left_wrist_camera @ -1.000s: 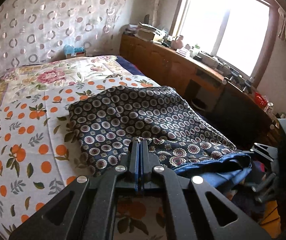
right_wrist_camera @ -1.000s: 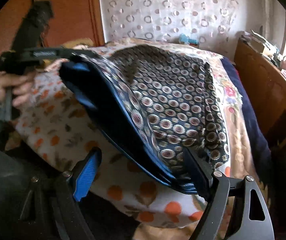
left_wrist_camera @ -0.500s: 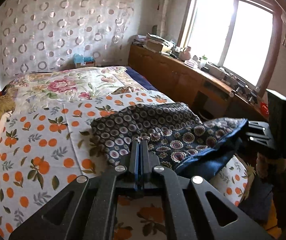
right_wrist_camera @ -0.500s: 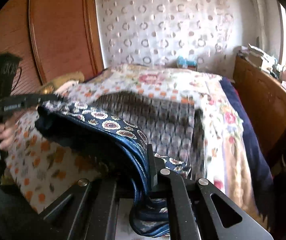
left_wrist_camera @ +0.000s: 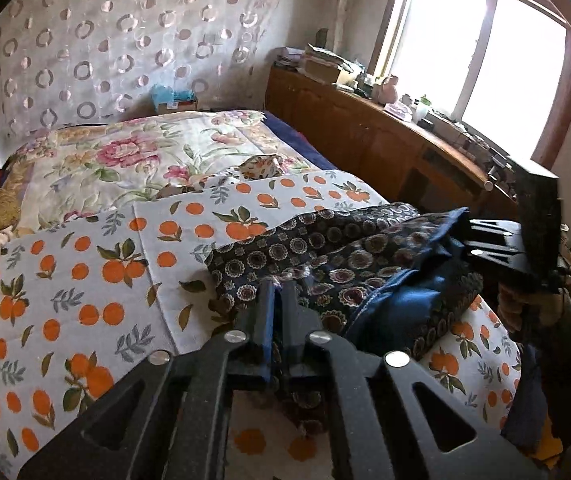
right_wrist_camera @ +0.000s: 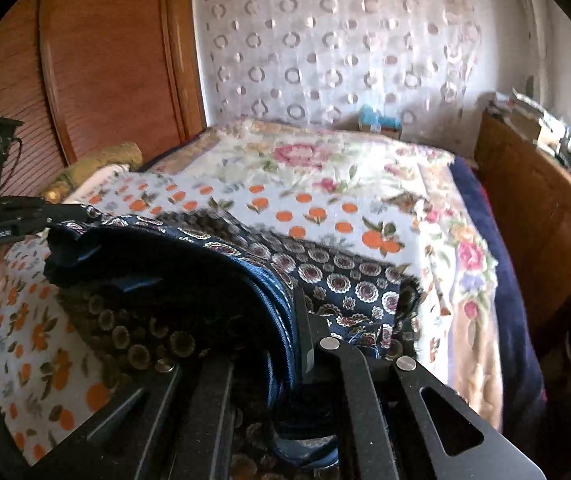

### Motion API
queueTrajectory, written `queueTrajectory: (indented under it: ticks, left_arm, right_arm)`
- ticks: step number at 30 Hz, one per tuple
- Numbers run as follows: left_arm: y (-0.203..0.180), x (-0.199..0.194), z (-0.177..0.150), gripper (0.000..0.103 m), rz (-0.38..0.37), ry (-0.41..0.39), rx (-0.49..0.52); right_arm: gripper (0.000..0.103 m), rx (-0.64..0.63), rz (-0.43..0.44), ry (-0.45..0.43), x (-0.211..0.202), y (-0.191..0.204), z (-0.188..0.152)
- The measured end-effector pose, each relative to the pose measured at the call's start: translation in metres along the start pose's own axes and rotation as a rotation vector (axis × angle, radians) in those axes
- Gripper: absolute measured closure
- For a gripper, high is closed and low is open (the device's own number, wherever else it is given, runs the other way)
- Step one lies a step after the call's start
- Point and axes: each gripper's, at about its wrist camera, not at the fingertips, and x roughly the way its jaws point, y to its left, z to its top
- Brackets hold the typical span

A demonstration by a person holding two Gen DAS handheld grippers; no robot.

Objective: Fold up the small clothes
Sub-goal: 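Lift the folded navy shirt off the quilt with both grippers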

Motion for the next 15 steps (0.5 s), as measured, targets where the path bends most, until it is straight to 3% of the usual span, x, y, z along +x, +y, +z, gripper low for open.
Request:
queueTrajectory:
  ticks: [2, 3, 7, 12, 14, 15]
  left_arm:
    - [0.004, 0.0, 0.001, 0.064, -0.019, -0.011, 0.001]
    - [0.007, 0.001, 0.002, 0.06, -0.028, -0.012, -0.004]
    - [0.015, 0.008, 0.005, 0.056, -0.008, 0.008, -0.013]
    - [0.021, 0.018, 0.005, 0.056, 0.015, 0.043, 0.003]
    - [0.024, 0.02, 0.006, 0.056, 0.02, 0.045, 0.0]
    - [0.025, 0.02, 0.006, 0.056, 0.02, 0.045, -0.003]
  right_arm:
    - [0.098, -0.001, 0.005, 0.018, 0.009, -0.001, 0.001]
    - [0.098, -0.003, 0.008, 0.021, 0.012, -0.001, 0.008]
    - [0.096, -0.008, 0.01, 0.031, 0.018, -0.005, 0.018]
    - [0.079, -0.019, -0.021, 0.056, 0.035, -0.015, 0.034]
    - [0.061, -0.018, -0.052, 0.054, 0.038, -0.017, 0.04]
    - [0.059, -0.016, -0.074, 0.05, 0.04, -0.019, 0.043]
